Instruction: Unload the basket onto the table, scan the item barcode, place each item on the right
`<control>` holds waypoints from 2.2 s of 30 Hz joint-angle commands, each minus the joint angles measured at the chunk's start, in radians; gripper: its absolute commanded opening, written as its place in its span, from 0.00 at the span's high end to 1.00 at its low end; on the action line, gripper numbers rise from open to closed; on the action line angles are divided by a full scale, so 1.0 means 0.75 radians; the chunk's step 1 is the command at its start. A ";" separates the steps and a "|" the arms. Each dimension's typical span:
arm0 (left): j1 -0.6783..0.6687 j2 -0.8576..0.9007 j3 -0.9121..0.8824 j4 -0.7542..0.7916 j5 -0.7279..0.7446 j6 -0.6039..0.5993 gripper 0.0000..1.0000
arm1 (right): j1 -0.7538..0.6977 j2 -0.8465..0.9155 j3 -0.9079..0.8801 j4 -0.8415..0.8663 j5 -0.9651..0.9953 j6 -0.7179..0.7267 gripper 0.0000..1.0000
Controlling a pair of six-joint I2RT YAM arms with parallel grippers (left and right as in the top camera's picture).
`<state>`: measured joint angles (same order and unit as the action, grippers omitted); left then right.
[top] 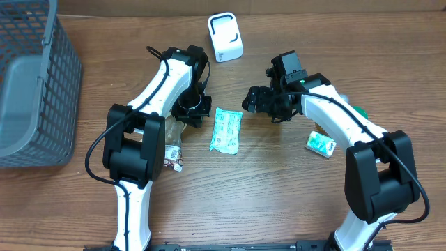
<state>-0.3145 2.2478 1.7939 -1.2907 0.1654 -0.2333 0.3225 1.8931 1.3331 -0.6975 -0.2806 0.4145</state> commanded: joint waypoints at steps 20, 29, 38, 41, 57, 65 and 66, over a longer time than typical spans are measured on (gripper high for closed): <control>-0.006 -0.042 0.027 0.011 -0.026 -0.019 0.78 | 0.005 -0.024 -0.082 0.069 0.012 -0.011 0.14; -0.009 -0.042 0.027 0.011 -0.026 -0.019 0.78 | 0.005 -0.023 -0.087 0.092 -0.026 -0.011 0.14; -0.010 -0.042 0.027 0.008 -0.011 -0.018 0.80 | 0.005 -0.023 -0.087 0.099 -0.027 -0.011 0.14; -0.010 -0.042 0.028 -0.011 -0.007 0.042 0.80 | 0.005 -0.023 -0.091 0.098 -0.052 -0.010 0.14; -0.021 -0.041 0.005 -0.100 0.444 0.445 0.86 | 0.005 -0.016 -0.189 0.268 -0.192 -0.011 0.14; -0.022 -0.041 -0.157 0.108 0.439 0.335 0.85 | 0.005 0.097 -0.190 0.377 -0.270 -0.011 0.14; -0.022 -0.041 -0.193 0.136 0.434 0.335 0.85 | 0.005 0.131 -0.190 0.400 -0.301 -0.011 0.14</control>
<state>-0.3279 2.2463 1.7107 -1.2175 0.4793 0.0483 0.3225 1.9305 1.1973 -0.4225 -0.4461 0.4137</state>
